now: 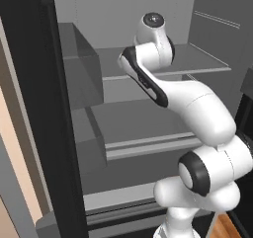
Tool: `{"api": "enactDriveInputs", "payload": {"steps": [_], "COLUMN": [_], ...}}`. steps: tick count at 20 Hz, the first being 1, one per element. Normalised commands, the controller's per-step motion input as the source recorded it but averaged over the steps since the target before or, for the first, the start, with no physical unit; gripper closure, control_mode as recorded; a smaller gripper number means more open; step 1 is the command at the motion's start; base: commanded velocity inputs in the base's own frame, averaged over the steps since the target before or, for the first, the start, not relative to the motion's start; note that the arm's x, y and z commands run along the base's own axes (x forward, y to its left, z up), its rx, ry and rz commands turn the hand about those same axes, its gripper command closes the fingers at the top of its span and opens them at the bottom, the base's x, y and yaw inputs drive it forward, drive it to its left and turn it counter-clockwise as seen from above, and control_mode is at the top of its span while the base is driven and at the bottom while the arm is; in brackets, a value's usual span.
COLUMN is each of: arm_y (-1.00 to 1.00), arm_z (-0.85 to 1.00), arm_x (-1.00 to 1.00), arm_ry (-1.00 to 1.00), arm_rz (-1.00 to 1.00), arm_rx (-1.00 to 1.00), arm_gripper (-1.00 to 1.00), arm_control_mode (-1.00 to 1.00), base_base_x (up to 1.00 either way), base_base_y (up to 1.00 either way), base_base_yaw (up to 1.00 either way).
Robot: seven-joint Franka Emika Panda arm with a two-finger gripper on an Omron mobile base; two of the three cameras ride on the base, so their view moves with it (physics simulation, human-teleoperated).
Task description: Place the cold items (apple and kiwi) from the fridge in one tupperware on the dining counter. Place the warm items (hot dog and kebab skewer) in the stove area in another tupperware.
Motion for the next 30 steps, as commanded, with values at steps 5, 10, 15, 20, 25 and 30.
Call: {"api": "enactDriveInputs", "payload": {"steps": [5, 10, 15, 20, 25, 30], "arm_y": [0.0, 0.04, 0.0, -0.02, -0.13, -0.25], "arm_z": [-0.18, 0.13, 0.48, 0.4, 0.33, 0.16], "arm_x": [0.0, -0.27, -0.96, -1.0, -1.0, -1.0], "arm_ry": [-0.01, -0.16, -0.21, -0.09, -0.04, -0.06], "arm_rz": [0.0, 0.01, 0.01, 0.0, -0.01, -0.01], "arm_rx": [0.0, 0.0, 0.0, 0.05, 0.05, 0.04], "arm_gripper": [1.0, 1.0, 1.0, 1.0, 1.0, 1.0], "arm_control_mode": [-1.0, -1.0, -1.0, -1.0, -1.0, -1.0], "base_base_x": [0.0, 0.0, 0.0, 0.0, 0.0, 0.0], "base_base_y": [0.0, 0.0, 0.0, 0.0, 0.0, 0.0], "base_base_yaw": [0.0, 0.0, 0.0, 0.0, 0.0, 0.0]}}
